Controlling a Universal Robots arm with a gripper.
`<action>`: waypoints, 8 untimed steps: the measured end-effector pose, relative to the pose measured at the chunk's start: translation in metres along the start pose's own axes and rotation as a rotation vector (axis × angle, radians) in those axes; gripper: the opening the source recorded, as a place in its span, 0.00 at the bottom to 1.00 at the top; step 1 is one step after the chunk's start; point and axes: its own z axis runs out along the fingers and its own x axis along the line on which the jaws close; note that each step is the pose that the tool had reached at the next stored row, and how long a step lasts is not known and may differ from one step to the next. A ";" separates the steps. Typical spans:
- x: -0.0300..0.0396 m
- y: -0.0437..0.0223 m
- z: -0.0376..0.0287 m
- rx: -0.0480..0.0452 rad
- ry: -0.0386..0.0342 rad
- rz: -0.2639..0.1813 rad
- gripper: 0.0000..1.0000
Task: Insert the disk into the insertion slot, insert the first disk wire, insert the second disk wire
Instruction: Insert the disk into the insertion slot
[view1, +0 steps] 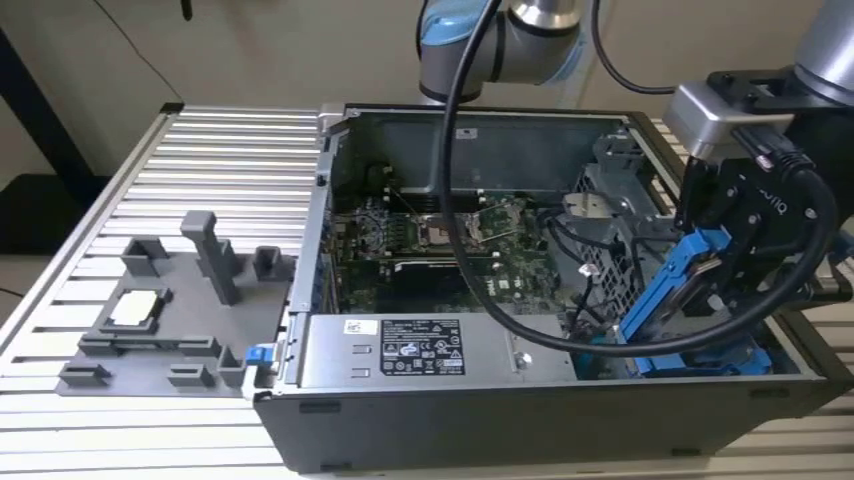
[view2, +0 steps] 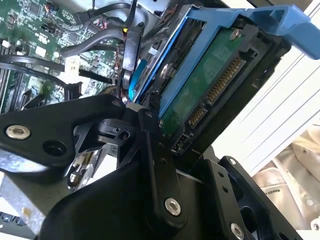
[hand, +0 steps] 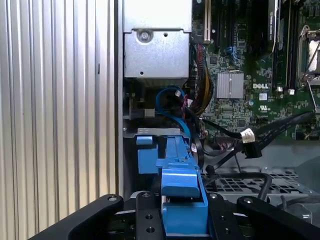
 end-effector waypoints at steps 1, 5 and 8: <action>0.0000 -0.0001 0.0017 0.0000 0.0000 0.000 0.33; 0.0000 -0.0002 0.0091 0.0000 0.0002 0.000 0.33; -0.0001 -0.0002 0.0112 0.0000 0.0002 0.000 0.33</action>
